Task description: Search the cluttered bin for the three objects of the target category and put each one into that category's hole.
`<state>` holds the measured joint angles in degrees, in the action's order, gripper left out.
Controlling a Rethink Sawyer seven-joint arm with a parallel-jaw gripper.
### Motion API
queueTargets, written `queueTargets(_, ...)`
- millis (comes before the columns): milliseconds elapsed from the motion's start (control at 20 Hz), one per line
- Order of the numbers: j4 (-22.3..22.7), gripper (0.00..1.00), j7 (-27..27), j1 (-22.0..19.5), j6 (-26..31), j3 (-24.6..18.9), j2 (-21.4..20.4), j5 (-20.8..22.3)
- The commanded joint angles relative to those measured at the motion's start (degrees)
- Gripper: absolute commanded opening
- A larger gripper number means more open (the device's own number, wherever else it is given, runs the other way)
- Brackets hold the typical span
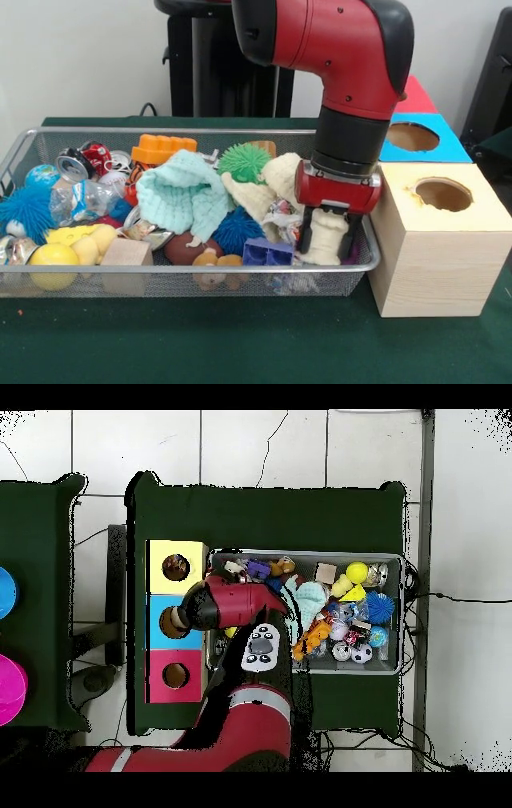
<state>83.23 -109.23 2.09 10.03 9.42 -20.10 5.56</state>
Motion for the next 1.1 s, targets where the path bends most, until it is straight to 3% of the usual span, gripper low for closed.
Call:
queueTargets(50,-0.43,1.0,-8.41,-1.28,-4.38,-2.92,7.54,-0.28)
queueTargets(200,-1.92,1.0,-8.17,-1.24,-6.81,-1.81,9.34,-0.07)
queueTargets(600,-3.8,1.0,-9.87,3.65,-14.84,8.55,11.03,-3.29)
queueTargets(900,-3.7,1.0,-7.46,1.59,-13.82,8.31,9.23,-1.99)
queueTargets(1100,-3.58,1.0,-8.8,3.35,-12.23,12.45,9.82,-4.07)
